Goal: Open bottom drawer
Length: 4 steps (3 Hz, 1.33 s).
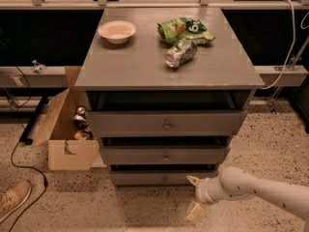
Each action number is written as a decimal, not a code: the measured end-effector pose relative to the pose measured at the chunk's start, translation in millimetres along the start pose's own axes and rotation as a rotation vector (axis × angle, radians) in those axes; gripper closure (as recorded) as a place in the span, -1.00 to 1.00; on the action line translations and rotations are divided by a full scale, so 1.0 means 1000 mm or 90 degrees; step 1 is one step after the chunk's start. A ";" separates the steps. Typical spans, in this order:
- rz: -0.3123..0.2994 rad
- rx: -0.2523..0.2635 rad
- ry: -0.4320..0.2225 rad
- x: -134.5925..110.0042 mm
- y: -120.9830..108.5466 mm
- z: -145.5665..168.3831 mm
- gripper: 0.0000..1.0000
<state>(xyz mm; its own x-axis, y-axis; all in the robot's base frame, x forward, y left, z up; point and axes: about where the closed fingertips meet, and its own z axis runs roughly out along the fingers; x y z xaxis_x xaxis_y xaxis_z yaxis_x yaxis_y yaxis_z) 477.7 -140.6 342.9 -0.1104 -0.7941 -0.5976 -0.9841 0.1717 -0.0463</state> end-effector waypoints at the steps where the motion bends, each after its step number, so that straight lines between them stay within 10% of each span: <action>1: -0.011 -0.004 -0.082 0.005 -0.010 0.040 -1.00; 3: -0.024 0.012 -0.078 0.005 -0.011 0.042 -1.00; 4: -0.101 0.006 -0.038 0.017 -0.024 0.060 -1.00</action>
Offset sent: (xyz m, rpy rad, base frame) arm 0.0100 0.0152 -0.0255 0.1050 -0.0165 0.0142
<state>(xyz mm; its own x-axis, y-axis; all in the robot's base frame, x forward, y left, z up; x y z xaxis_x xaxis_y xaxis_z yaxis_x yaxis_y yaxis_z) 507.9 -123.3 285.4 0.0551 -0.7755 -0.6289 -0.9871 0.0526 -0.1513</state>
